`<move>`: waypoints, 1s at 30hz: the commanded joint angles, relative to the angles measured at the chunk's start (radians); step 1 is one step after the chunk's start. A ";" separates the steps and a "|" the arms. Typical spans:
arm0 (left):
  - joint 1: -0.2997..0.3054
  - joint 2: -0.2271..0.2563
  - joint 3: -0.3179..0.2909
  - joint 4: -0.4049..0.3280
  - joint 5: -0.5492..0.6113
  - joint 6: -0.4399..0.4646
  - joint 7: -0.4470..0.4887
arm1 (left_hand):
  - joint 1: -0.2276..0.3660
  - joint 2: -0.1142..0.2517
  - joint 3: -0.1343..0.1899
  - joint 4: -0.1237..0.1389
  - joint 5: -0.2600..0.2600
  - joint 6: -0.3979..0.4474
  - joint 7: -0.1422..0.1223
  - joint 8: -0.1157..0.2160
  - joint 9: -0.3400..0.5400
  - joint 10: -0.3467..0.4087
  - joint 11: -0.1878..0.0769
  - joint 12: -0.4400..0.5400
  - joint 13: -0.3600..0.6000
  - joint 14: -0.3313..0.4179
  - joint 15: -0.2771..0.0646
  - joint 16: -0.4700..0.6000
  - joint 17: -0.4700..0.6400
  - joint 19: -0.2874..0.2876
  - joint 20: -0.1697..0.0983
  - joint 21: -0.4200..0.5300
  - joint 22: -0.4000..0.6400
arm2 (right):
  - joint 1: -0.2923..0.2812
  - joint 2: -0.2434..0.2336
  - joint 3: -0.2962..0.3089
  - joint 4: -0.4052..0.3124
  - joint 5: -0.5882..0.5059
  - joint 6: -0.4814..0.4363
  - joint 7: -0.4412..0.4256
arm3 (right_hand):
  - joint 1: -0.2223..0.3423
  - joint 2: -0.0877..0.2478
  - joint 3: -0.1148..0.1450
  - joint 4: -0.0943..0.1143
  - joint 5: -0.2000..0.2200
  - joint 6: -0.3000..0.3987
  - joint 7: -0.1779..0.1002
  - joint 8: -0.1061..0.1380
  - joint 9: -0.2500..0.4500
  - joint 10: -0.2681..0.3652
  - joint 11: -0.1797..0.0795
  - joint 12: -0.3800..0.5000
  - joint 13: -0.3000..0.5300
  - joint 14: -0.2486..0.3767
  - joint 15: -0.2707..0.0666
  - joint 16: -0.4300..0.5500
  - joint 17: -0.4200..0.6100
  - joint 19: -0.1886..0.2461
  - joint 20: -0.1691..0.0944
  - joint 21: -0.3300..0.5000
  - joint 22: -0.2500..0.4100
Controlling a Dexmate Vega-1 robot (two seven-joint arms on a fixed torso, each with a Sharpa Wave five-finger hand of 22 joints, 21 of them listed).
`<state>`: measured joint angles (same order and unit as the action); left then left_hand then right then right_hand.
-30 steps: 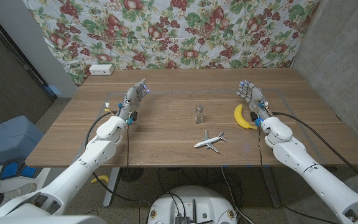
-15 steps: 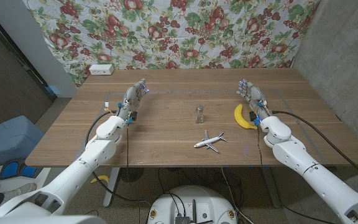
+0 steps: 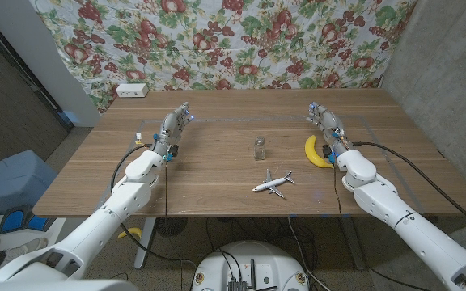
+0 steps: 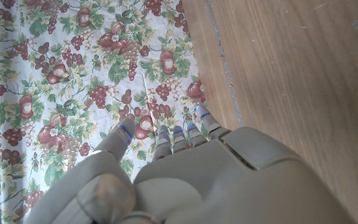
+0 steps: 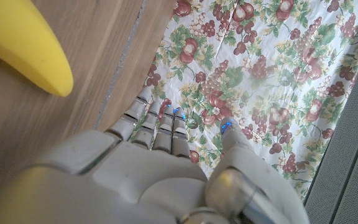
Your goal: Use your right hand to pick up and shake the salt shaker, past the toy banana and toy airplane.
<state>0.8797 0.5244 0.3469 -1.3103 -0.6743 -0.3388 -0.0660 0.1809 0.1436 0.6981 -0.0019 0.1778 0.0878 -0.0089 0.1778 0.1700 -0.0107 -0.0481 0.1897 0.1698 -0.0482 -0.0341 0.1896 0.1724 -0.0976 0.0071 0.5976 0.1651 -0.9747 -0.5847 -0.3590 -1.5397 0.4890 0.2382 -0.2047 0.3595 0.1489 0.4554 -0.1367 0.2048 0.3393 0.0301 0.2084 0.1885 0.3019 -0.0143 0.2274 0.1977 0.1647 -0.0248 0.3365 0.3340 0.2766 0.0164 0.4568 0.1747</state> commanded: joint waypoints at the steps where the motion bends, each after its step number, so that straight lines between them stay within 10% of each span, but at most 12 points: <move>1: 0.001 -0.004 -0.002 0.006 -0.006 -0.008 -0.007 | 0.012 0.038 -0.002 -0.007 0.003 0.009 0.000 0.006 0.003 0.003 -0.003 0.004 0.006 0.004 -0.004 0.000 0.000 0.005 -0.001 -0.006 0.003 | -0.019 -0.017 -0.010 -0.054 -0.065 -0.032 -0.056 | 0.007 0.001 0.006 -0.006 0.006 0.011 0.001 -0.001 0.001 0.013 0.001 -0.001 0.005 0.011 -0.004 0.000 -0.001 0.003 0.004 -0.001 0.003; 30: 0.022 0.004 -0.006 -0.017 -0.005 -0.019 -0.007 | 0.014 0.040 -0.006 -0.011 0.003 0.014 -0.002 0.005 0.003 0.013 -0.006 0.005 0.006 0.005 -0.006 0.000 0.001 0.012 -0.001 -0.019 0.003 | -0.079 -0.056 -0.019 -0.173 -0.197 -0.112 -0.152 | 0.014 0.001 0.004 -0.012 0.009 0.019 -0.005 -0.001 0.002 0.023 -0.003 -0.004 0.006 0.016 -0.006 -0.001 -0.006 0.000 0.001 -0.010 0.004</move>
<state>0.8937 0.5244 0.3425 -1.3155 -0.6818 -0.3533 -0.0756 0.1836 0.1409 0.6897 -0.0102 0.1778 0.0913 -0.0125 0.1778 0.1699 -0.0020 -0.0499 0.1897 0.1697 -0.0482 -0.0341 0.1896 0.1724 -0.0887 0.0089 0.5805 0.1651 -1.0365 -0.6272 -0.3723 -1.6746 0.3411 0.1573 -0.3245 0.3595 0.1489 0.4565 -0.1440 0.2048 0.3464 0.0230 0.2085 0.1883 0.3165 -0.0179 0.2274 0.2026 0.1701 -0.0303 0.3365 0.3270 0.2694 0.0234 0.4473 0.1745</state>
